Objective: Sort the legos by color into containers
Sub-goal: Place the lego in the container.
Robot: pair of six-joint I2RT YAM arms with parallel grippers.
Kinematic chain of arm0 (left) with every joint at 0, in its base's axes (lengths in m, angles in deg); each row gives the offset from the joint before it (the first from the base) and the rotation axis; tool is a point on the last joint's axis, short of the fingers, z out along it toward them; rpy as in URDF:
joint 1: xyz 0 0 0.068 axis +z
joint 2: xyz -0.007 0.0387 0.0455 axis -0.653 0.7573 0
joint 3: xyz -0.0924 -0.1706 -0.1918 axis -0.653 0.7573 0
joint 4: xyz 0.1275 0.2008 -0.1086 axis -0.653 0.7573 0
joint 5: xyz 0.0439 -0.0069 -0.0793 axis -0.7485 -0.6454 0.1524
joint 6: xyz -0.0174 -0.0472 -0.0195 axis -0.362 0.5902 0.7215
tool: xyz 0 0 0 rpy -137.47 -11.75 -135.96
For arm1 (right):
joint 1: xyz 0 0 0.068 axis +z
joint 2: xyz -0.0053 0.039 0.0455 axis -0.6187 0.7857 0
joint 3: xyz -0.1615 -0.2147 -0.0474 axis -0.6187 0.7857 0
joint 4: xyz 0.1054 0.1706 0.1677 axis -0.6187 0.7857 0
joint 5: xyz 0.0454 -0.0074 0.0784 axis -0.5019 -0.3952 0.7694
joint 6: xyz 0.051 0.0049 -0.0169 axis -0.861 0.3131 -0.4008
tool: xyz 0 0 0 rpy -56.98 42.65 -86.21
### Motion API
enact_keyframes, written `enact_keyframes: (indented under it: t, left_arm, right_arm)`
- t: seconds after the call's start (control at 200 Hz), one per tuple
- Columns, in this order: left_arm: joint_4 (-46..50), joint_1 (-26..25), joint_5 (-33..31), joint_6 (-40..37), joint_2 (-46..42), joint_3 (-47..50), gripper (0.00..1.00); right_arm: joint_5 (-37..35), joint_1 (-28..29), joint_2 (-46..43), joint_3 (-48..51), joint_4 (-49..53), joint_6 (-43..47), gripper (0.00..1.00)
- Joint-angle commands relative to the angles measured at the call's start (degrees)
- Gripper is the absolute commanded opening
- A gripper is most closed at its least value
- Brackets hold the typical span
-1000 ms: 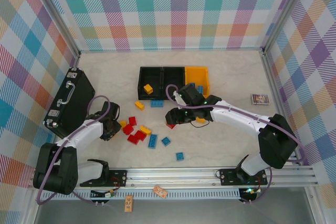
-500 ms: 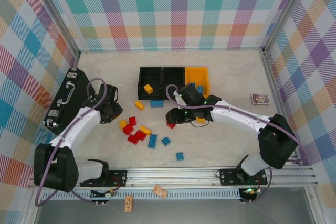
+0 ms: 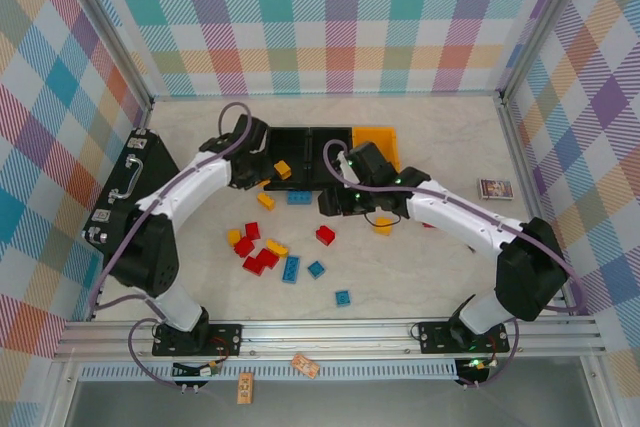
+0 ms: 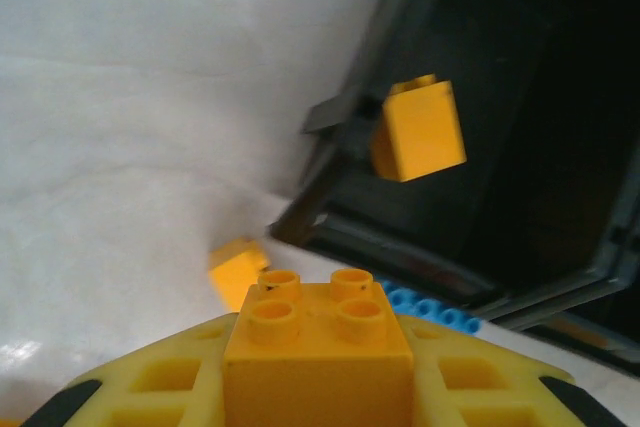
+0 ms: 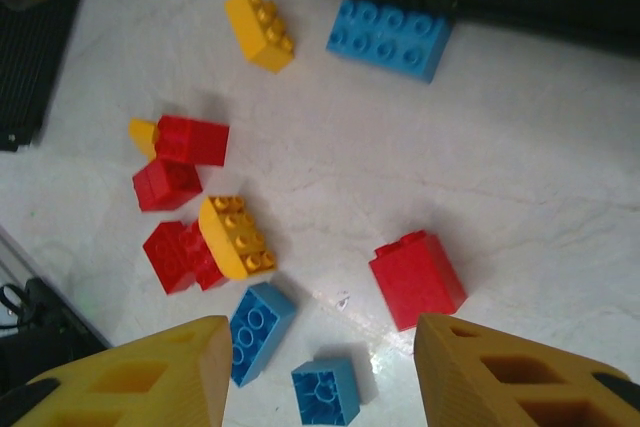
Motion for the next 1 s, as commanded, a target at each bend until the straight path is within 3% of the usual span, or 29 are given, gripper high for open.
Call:
enact_keyframes:
  t: [0.0,0.465,0.74,0.995]
  left_arm:
    - [2.4,-1.2,0.7,-2.3,4.4,-5.8,0.25]
    - [4.1,-1.4,3.1,-3.0,22.4,-23.0,0.29]
    - [4.5,-1.4,2.3,-2.8,26.4,-27.4,0.33]
    - [3.4,-1.4,2.3,-2.5,26.8,-27.8,0.46]
  right_arm:
    - [-1.4,-1.6,0.0,-2.5,2.2,0.1,0.52]
    - [-1.8,-2.5,-1.1,-0.9,2.4,-0.6,0.52]
    - [-2.3,-2.6,-1.6,0.4,2.5,-1.1,0.52]
    - [-2.0,-2.6,-2.4,1.3,2.1,-1.9,0.52]
